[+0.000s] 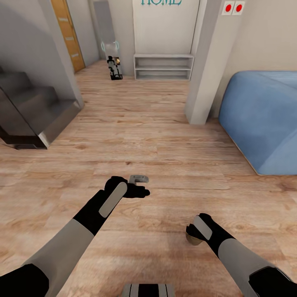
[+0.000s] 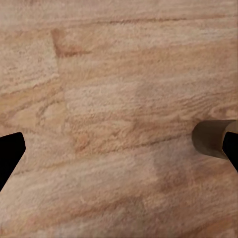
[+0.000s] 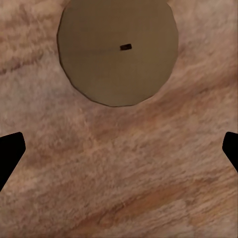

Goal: Place each of the two pumpkins and all three candles from the living room inside a cabinet in the living room (use any cabinet), then make sure every cabinet is closed, and position the cauldron so it is next to a table in the living room.

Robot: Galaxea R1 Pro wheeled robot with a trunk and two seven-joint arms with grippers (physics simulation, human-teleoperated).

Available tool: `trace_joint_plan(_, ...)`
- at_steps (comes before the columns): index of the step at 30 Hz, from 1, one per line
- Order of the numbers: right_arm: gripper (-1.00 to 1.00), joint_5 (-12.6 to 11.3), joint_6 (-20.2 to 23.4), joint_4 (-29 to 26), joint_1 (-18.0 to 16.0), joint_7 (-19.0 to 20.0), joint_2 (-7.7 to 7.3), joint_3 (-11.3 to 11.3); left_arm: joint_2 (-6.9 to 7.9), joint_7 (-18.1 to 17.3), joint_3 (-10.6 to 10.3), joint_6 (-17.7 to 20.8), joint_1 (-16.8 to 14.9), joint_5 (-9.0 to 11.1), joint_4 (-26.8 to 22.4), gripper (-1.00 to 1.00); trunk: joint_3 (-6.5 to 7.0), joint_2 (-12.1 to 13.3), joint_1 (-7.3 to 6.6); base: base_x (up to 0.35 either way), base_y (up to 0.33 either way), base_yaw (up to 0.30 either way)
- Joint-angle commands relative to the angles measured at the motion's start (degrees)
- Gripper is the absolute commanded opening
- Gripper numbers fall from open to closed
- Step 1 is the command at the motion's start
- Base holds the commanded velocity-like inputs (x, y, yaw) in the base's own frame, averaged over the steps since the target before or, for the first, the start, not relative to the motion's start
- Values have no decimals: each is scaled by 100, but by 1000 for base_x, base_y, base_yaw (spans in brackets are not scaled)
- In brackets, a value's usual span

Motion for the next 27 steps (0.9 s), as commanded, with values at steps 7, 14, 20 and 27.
trace_joint_plan(7,100,-54,21,-11,-2,-42,-7,48,-2,57,-7,12,-3,58,-9,100,-5,-2,-1,0,0,0)
trace_joint_plan(14,100,-53,21,-8,-2,-41,-7,48,-10,70,-7,15,-3,58,-4,100,-5,-2,-1,128,0,0)
trace_joint_plan(20,100,-52,21,-6,-2,-31,-7,48,-6,67,-7,16,-2,58,-9,100,-5,-2,-1,136,0,0)
trace_joint_plan(27,100,-49,21,2,-2,121,-7,48,-5,74,-7,15,-5,57,-5,100,-5,-2,-1,183,0,0)
